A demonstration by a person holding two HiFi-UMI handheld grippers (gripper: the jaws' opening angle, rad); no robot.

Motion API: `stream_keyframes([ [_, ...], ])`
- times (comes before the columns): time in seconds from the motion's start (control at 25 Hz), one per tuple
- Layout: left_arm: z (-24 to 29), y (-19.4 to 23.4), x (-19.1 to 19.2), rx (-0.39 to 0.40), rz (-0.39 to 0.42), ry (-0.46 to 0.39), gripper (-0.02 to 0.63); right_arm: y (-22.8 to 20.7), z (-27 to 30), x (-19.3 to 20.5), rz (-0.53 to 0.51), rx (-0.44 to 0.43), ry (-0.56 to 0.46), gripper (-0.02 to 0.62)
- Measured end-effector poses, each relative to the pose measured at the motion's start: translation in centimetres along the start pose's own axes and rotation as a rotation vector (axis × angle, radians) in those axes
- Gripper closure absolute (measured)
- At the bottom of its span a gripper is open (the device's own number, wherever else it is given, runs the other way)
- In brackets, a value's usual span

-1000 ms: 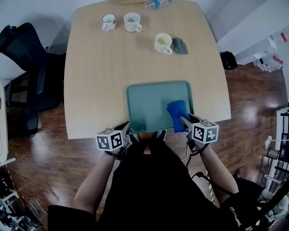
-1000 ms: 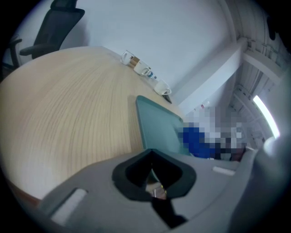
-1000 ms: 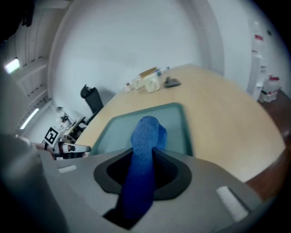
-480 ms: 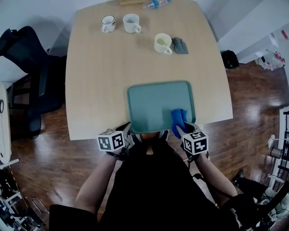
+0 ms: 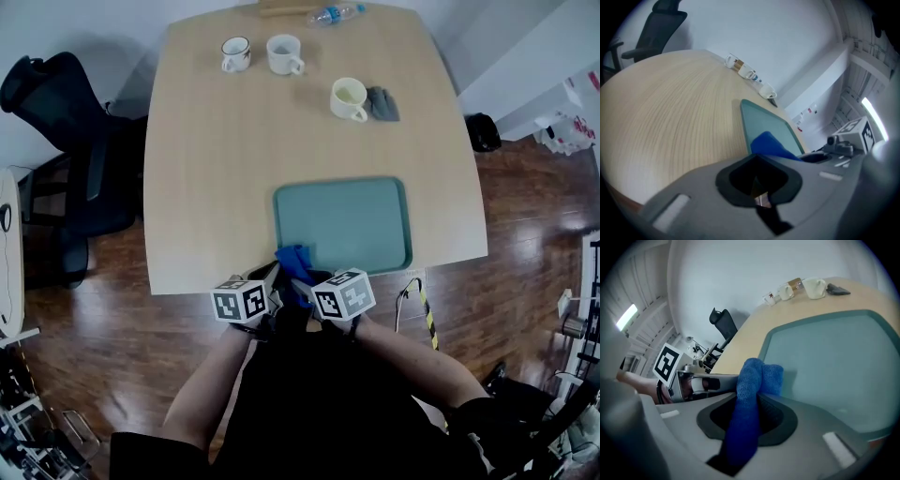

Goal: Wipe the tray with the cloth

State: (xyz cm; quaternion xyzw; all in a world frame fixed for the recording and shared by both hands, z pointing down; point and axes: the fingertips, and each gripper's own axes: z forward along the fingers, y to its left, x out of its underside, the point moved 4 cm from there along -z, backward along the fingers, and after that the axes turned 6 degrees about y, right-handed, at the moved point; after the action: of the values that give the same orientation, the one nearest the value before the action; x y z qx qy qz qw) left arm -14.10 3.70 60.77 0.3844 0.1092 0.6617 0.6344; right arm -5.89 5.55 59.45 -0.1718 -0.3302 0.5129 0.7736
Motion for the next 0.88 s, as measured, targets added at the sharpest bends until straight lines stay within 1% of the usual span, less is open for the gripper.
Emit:
stream_keyframes([
  [0.12, 0.0, 0.1, 0.1, 0.012, -0.028, -0.008, 0.603, 0.5, 0.7, -0.2, 0.050, -0.051, -0.022, 0.488],
  [0.24, 0.1, 0.2, 0.2, 0.030, -0.046, -0.005, 0.603, -0.3, -0.2, -0.5, 0.130, -0.155, -0.069, 0.488],
  [0.28, 0.1, 0.2, 0.2, 0.036, -0.048, 0.000, 0.603, -0.8, -0.9, -0.8, 0.155, -0.173, -0.092, 0.486],
  [0.32, 0.1, 0.1, 0.2, 0.040, -0.048, 0.004, 0.603, -1.5, -1.9, -1.1, 0.168, -0.174, -0.116, 0.486],
  [0.4, 0.0, 0.1, 0.2, 0.036, -0.048, 0.011, 0.603, -3.3, -4.0, -2.0, 0.160, -0.120, -0.151, 0.486],
  [0.48, -0.4, 0.3, 0.0, -0.001, -0.037, 0.006, 0.603, -5.5, -6.0, -3.2, 0.113, -0.031, -0.163, 0.486],
  [0.6, -1.3, 0.1, -0.8, -0.078, 0.012, -0.009, 0.601, -8.8, -8.6, -6.2, 0.003, 0.095, -0.161, 0.485],
  [0.64, -1.5, 0.1, -1.0, -0.114, 0.033, -0.001, 0.592, -9.6, -9.3, -7.6, -0.038, 0.130, -0.163, 0.485],
  [0.68, -1.5, 0.1, -1.2, -0.148, 0.055, 0.015, 0.561, -10.3, -9.8, -9.0, -0.083, 0.158, -0.166, 0.485],
  [0.8, -1.2, 0.2, -1.4, -0.218, 0.102, 0.075, 0.526, -11.0, -9.9, -13.4, -0.257, 0.218, -0.165, 0.485],
  [0.88, -0.8, 0.2, -1.6, -0.236, 0.107, 0.103, 0.514, -11.0, -8.6, -15.6, -0.409, 0.242, -0.132, 0.485],
])
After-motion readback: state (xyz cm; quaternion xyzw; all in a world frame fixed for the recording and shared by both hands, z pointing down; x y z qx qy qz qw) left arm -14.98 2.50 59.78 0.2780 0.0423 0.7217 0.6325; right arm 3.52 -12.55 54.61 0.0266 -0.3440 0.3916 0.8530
